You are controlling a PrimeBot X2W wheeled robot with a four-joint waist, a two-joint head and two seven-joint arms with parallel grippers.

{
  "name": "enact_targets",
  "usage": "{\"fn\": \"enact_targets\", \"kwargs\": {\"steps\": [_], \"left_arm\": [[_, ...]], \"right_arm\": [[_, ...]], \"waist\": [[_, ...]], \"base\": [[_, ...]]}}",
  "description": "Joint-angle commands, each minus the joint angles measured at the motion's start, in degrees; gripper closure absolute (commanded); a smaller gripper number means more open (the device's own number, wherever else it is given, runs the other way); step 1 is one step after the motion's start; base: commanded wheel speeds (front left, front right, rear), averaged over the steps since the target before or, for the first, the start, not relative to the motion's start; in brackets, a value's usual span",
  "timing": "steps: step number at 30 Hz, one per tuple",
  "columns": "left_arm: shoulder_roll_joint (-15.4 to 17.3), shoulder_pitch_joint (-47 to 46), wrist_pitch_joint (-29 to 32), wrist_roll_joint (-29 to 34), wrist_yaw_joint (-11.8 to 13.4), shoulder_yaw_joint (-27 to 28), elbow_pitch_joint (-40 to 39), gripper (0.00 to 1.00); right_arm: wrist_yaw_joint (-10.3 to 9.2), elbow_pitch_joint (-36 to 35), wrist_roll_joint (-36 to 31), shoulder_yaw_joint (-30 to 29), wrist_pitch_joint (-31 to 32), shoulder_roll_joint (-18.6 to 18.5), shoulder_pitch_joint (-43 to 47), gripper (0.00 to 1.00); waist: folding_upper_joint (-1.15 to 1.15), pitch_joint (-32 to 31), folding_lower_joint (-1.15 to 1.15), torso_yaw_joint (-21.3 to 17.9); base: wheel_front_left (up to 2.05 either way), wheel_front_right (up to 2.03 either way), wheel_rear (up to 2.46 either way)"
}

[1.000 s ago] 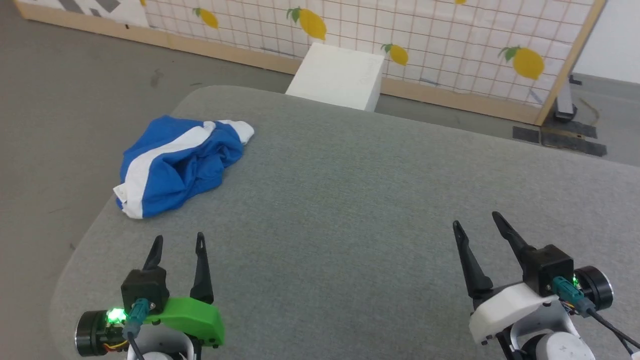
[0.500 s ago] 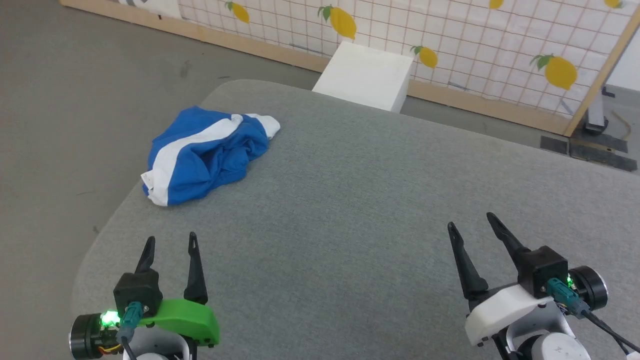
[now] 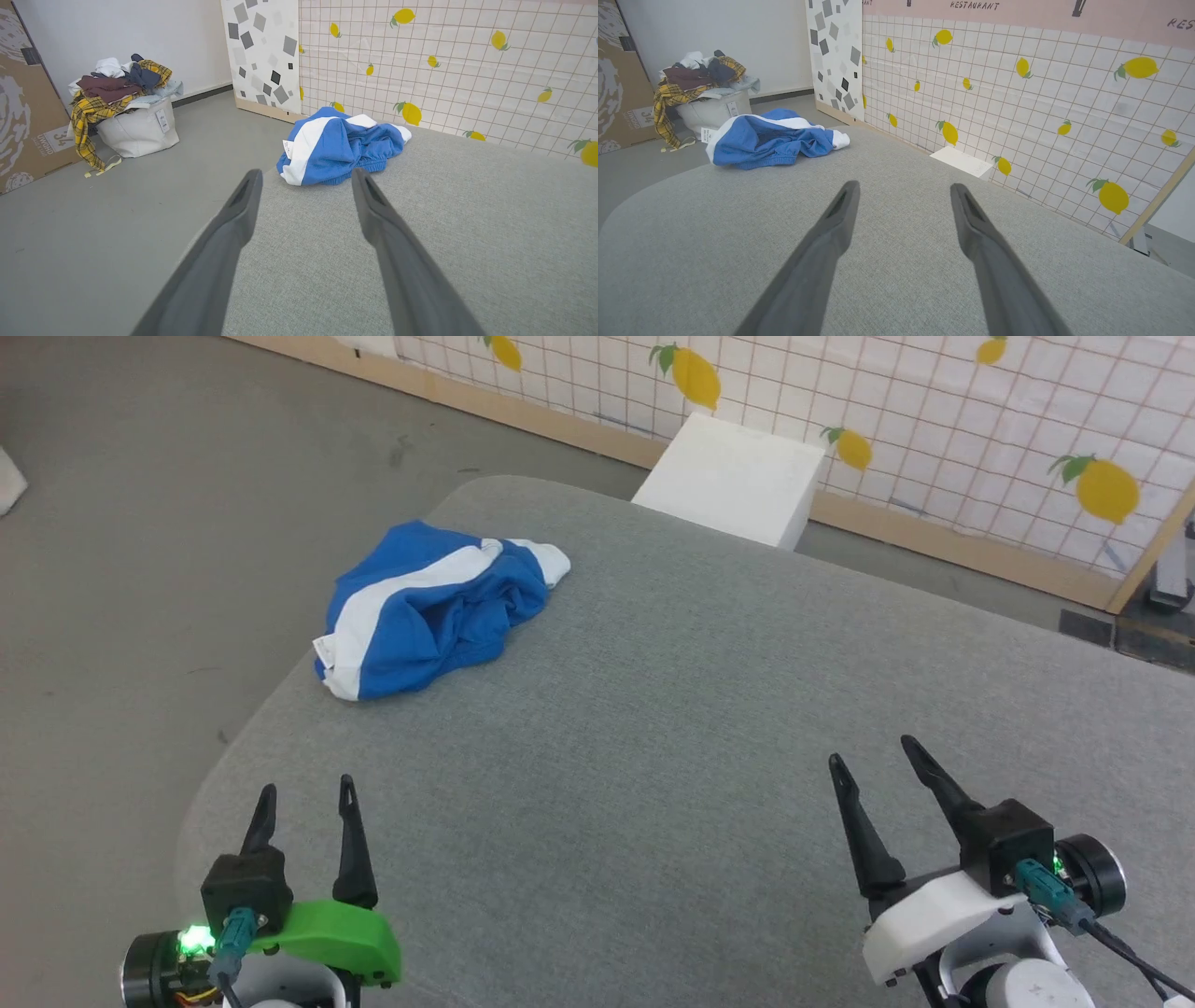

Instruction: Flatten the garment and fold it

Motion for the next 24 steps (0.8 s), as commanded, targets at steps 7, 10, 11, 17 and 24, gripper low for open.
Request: {"fn": "enact_targets", "kwargs": {"steps": [7, 10, 11, 17, 24], "left_arm": [[0.8, 0.6, -1.3, -1.6, 1.1, -0.1, 0.6, 0.0], [0.9, 0.6, -1.6, -1.9, 1.4, -0.2, 0.8, 0.0], [1.0, 0.6, -1.7, -2.0, 1.5, -0.2, 0.9, 0.0], [1.4, 0.6, -2.4, -2.8, 2.0, -0.4, 1.4, 0.0], [2.0, 0.8, -3.2, -3.7, 2.7, -0.6, 1.8, 0.0]], "right_arm": [[-0.07, 0.7, 0.1, 0.5, -1.0, 0.0, -1.2, 0.0], [-0.07, 0.8, 0.0, 0.6, -1.1, 0.0, -1.2, 0.0], [-0.07, 0.8, 0.0, 0.6, -1.1, 0.0, -1.3, 0.0], [-0.07, 1.1, 0.2, 1.0, -1.2, 0.0, -1.4, 0.0], [-0.08, 1.4, 0.3, 1.5, -1.7, 0.0, -1.5, 0.0]], "waist": [[0.0, 0.3, 0.0, 2.4], [0.0, 0.4, 0.0, 3.1], [0.0, 0.4, 0.0, 3.4], [0.0, 0.4, 0.0, 4.9], [0.0, 0.2, 0.0, 6.5]], "base": [[0.0, 0.0, 0.0], [0.0, 0.0, 0.0], [0.0, 0.0, 0.0], [0.0, 0.0, 0.0], [0.0, 0.0, 0.0]]}}
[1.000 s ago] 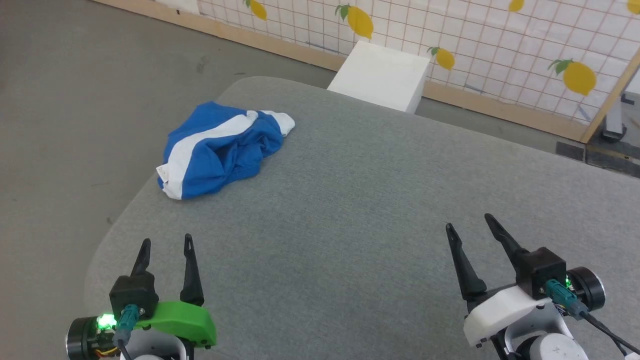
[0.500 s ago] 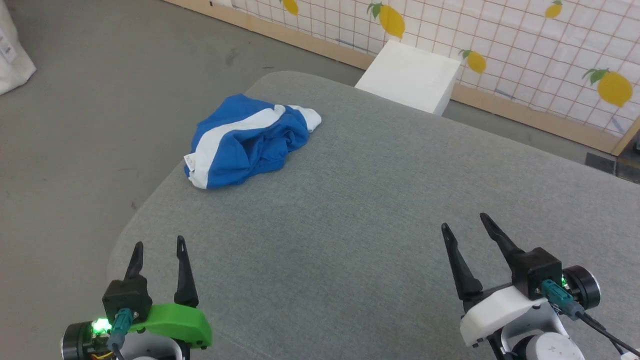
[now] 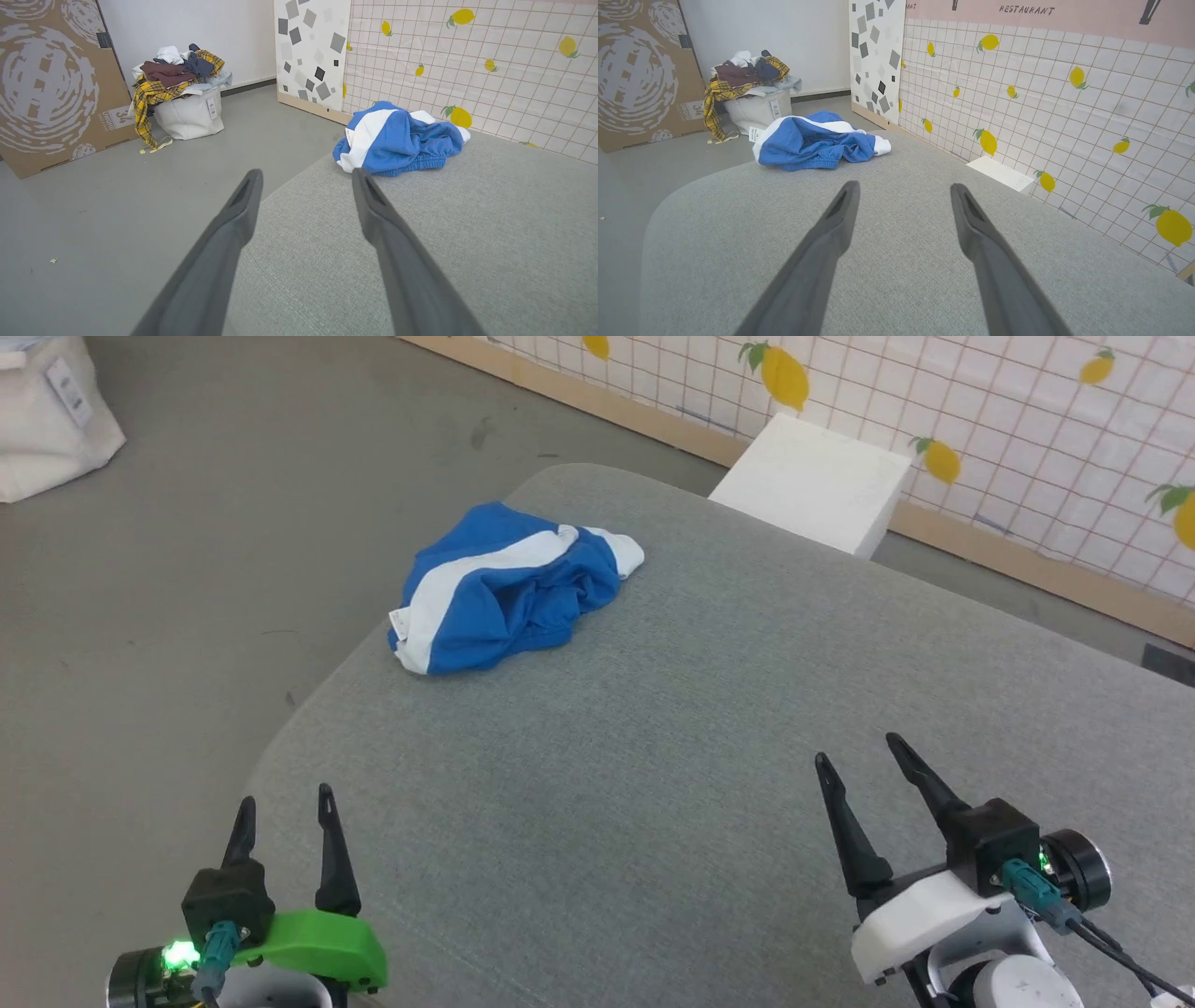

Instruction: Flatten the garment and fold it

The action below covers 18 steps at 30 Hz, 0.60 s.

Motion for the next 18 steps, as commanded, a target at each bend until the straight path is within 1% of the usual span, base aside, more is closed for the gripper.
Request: {"fn": "enact_targets", "kwargs": {"steps": [1, 12, 15, 18], "left_arm": [[0.6, 0.4, -0.7, -0.8, 0.5, -0.2, 0.1, 0.0], [1.2, 0.4, -1.3, -2.2, 1.8, -1.0, -0.6, 0.0], [1.6, -1.1, -0.6, -3.5, 0.8, -0.8, -0.5, 0.0], [2.4, -5.3, 1.3, -4.8, -1.2, -1.2, 0.5, 0.0]], "right_arm": [[-0.08, 0.2, 0.3, 0.2, -0.6, 0.0, -0.7, 0.0], [-0.09, 0.3, 0.2, 1.1, -0.9, 0.0, -1.1, 0.0], [-0.09, -0.3, 0.1, 1.3, -0.6, 0.0, -1.8, 0.0], [-0.09, -0.9, -0.6, 1.2, -0.2, 0.0, -3.1, 0.0]], "waist": [[0.0, 0.0, 0.0, 0.6], [0.0, 1.4, 0.0, 2.3], [0.0, 2.8, 0.0, 1.5], [0.0, 5.5, 0.0, 0.3]], "base": [[0.0, 0.0, 0.0], [0.0, 0.0, 0.0], [0.0, 0.0, 0.0], [0.0, 0.0, 0.0]]}}
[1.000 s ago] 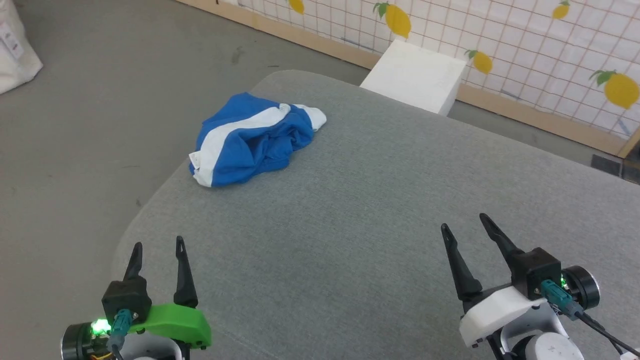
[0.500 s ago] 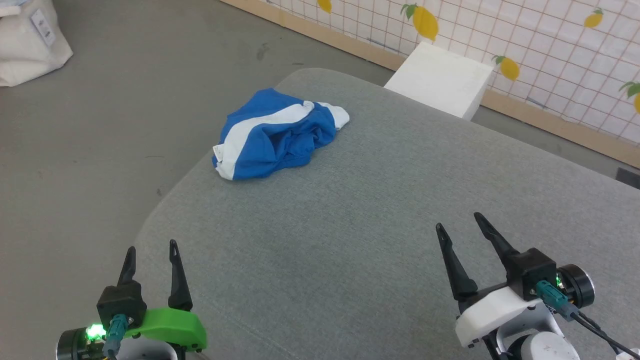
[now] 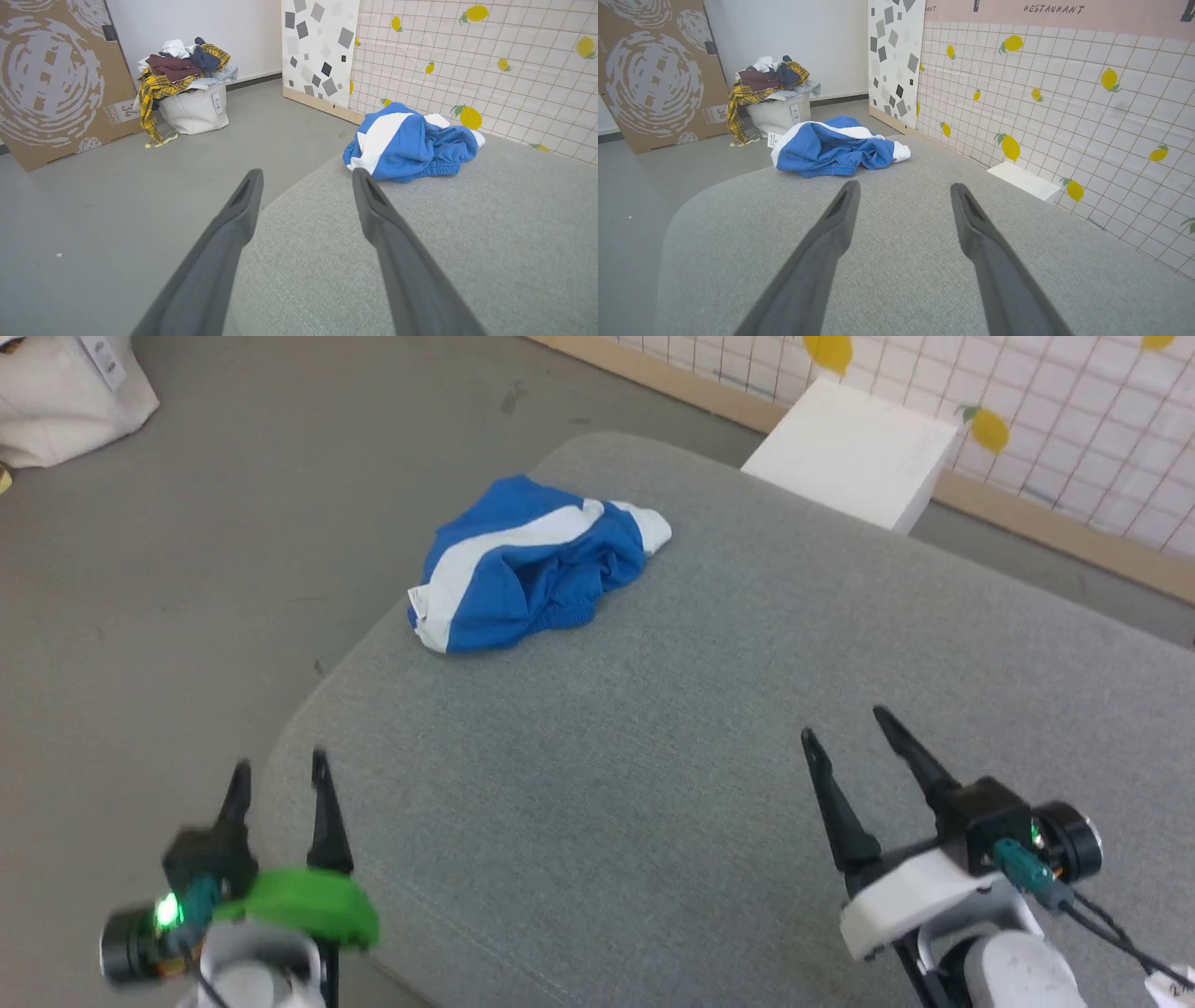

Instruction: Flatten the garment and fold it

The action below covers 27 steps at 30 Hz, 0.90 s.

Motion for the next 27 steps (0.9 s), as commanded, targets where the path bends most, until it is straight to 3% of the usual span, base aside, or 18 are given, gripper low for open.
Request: {"fn": "enact_targets", "kwargs": {"steps": [1, 8, 15, 20, 27], "left_arm": [[0.8, -3.6, 1.0, -0.9, -1.0, -0.2, 0.5, 0.0], [3.7, -19.2, 8.7, -5.7, -5.6, 1.1, 7.6, 0.0], [8.0, -30.4, 16.8, -11.3, -8.2, 4.9, 15.0, 0.0], [11.0, -35.3, 22.8, -16.6, -7.6, 9.8, 18.4, 0.0], [13.3, -38.6, 30.2, -21.6, -5.2, 13.9, 21.0, 0.0]], "right_arm": [[-0.09, -0.6, -0.6, -0.1, 0.2, 0.0, -1.3, 0.0], [-0.09, -2.6, -2.8, 1.1, 1.6, 0.0, -5.7, 0.0], [-0.09, -3.3, -4.1, 2.7, 1.9, 0.0, -10.1, 0.0], [-0.09, -4.0, -4.6, 4.2, 1.8, -0.3, -12.8, 0.0], [-0.09, -4.7, -4.2, 5.6, 1.8, -1.2, -14.8, 0.0]], "waist": [[0.0, 3.3, 0.0, -1.9], [0.0, 13.0, 0.0, -7.4], [0.0, 22.4, 0.0, -14.3], [0.0, 29.0, 0.0, -19.3], [0.0, 35.9, 0.0, -23.0]], "base": [[0.0, 0.0, 0.0], [0.0, 0.0, 0.0], [0.0, 0.0, 0.0], [0.0, 0.0, 0.0], [0.0, 0.0, 0.0]]}}
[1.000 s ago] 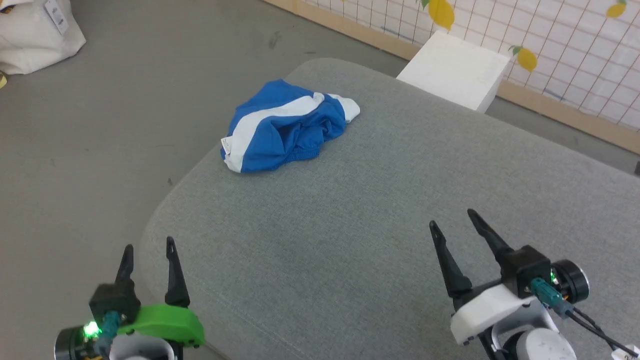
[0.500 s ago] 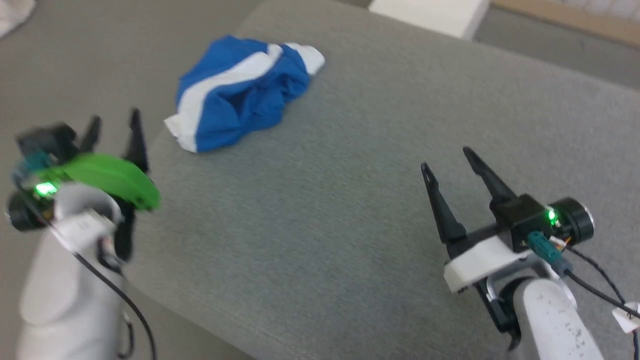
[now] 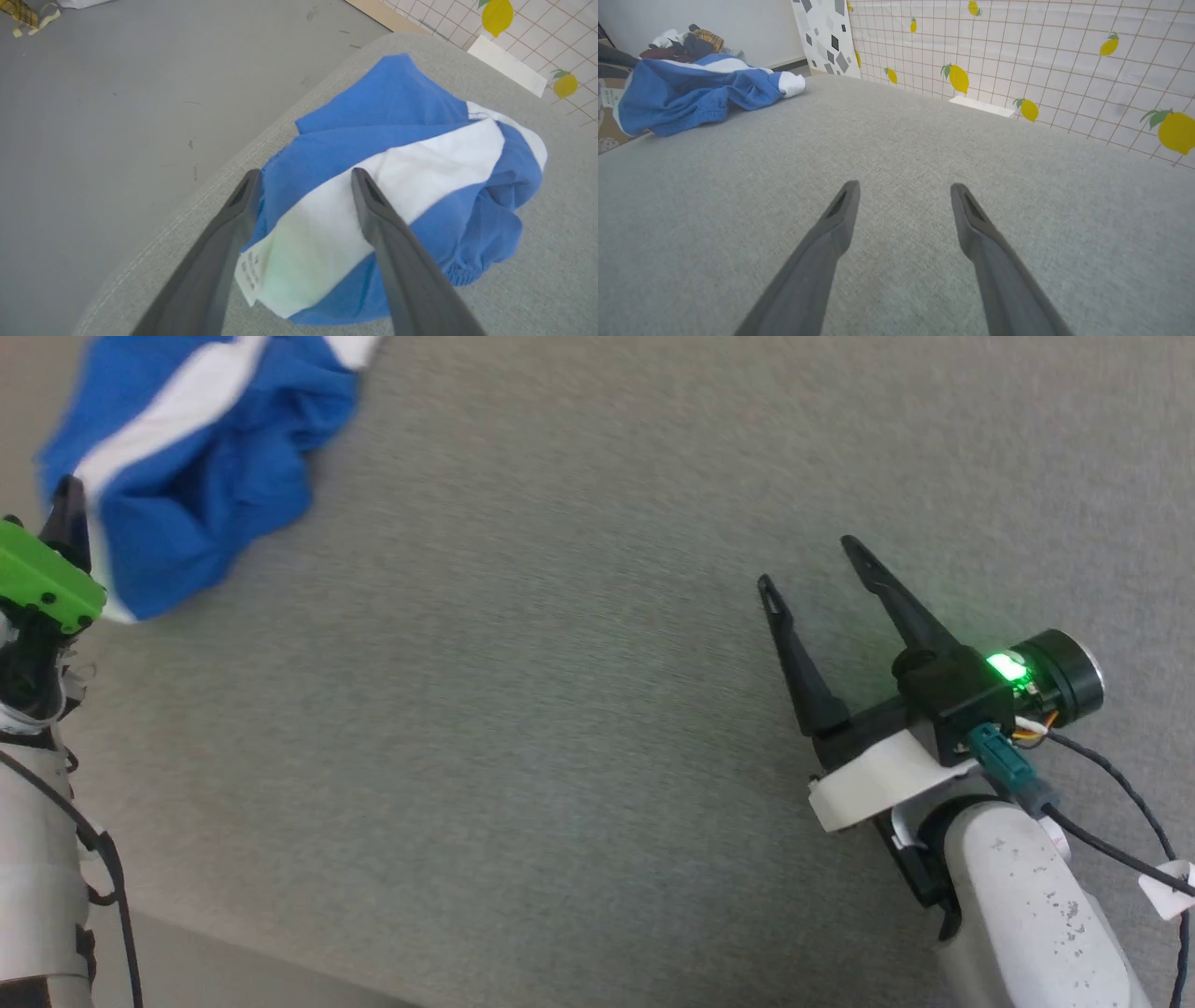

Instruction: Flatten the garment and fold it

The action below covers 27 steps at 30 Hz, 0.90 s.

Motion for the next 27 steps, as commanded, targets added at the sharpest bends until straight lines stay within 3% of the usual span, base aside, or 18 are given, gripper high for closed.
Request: {"fn": "enact_targets", "kwargs": {"steps": [1, 9, 10, 11, 12, 19, 24, 27], "left_arm": [[0.5, -1.1, 0.9, -1.2, 0.8, 0.5, 0.3, 0.0], [0.6, 0.0, 9.9, -3.9, 4.9, 1.4, 1.3, 0.0], [0.5, 0.6, 11.2, -4.0, 5.1, 1.1, 1.0, 0.27], [0.5, 1.2, 12.1, -4.0, 5.2, 0.8, 0.6, 1.0], [0.8, 1.9, 12.5, -3.7, 5.3, 0.5, -0.2, 1.0], [6.0, 4.4, -8.2, 6.6, 7.3, 1.3, -6.6, 1.0], [8.3, 2.7, -18.9, 12.0, 5.0, -1.7, -9.5, 1.0], [8.1, 0.9, -21.6, 13.6, 3.3, -4.3, -11.8, 1.0]], "right_arm": [[-0.09, -0.3, 0.3, 0.5, -0.3, -0.4, -1.2, 0.0], [-0.09, 0.6, 1.0, 1.2, -1.2, -0.4, -2.3, 0.0], [-0.09, 1.0, 1.2, 1.3, -1.4, -0.3, -2.4, 0.0], [-0.09, 1.3, 1.3, 1.4, -1.6, -0.3, -2.4, 0.0], [-0.09, 1.8, 1.4, 1.5, -1.9, -0.3, -2.5, 0.0], [-0.09, 6.8, 3.3, 0.9, -4.7, 0.4, -0.5, 0.0], [-0.09, 9.5, 4.5, -1.3, -5.7, 0.9, 3.4, 0.0], [-0.09, 10.0, 4.9, -2.8, -5.8, 1.0, 5.7, 0.0]], "waist": [[0.0, 9.2, -0.01, -7.9], [0.0, 9.9, -0.01, -8.7], [0.0, 9.4, -0.01, -8.6], [0.0, 8.9, -0.01, -8.6], [0.0, 8.1, -0.01, -8.5], [0.0, -4.3, -0.01, -8.7], [0.0, -13.8, -0.01, -9.6], [0.0, -18.1, -0.01, -10.6]], "base": [[0.0, 0.0, 0.0], [0.0, 0.0, 0.0], [0.0, 0.0, 0.0], [0.0, 0.0, 0.0], [0.0, 0.0, 0.0], [0.0, 0.0, 0.0], [0.0, 0.0, 0.0], [0.0, 0.0, 0.0]]}}
